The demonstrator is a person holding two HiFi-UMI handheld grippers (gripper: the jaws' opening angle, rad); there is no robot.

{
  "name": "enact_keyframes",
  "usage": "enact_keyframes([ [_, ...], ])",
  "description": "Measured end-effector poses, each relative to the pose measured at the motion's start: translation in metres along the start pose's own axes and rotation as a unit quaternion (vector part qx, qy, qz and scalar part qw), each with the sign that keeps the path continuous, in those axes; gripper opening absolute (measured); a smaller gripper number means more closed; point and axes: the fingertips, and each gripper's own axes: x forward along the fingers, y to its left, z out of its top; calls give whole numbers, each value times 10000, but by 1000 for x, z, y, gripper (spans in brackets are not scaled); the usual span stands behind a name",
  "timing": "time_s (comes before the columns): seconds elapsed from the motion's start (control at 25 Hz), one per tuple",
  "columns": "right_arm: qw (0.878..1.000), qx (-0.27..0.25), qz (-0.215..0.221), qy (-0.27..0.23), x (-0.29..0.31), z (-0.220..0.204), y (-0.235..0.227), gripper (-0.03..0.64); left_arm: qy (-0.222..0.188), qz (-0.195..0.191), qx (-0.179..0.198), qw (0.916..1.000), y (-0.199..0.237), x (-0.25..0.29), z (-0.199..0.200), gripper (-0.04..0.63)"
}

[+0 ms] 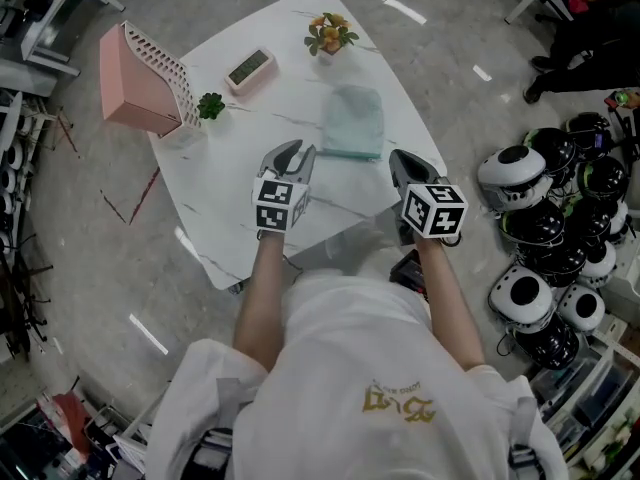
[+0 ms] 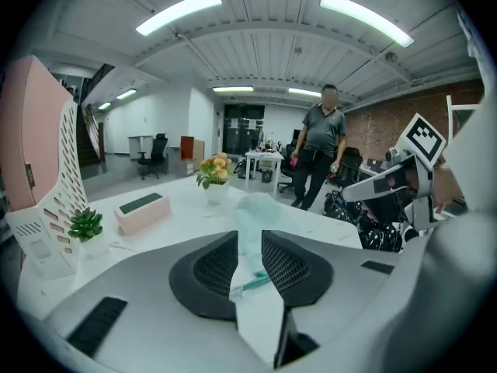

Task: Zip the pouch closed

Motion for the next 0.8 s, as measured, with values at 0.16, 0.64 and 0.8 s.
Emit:
enact_keyframes([
  [0.16,9996,-137,14,-229,-16,13,11,12,-397,9,-178,9991,-14,-18,25,44],
  [0.64,9972,-358,-151,-635,-48,24,29,12,-750,-100,-655,9950,-46,-51,53,17],
  [0.8,9960,-451,-180,-750,-50,30,32,12,-778,-171,-606,9950,-51,-52,57,17],
])
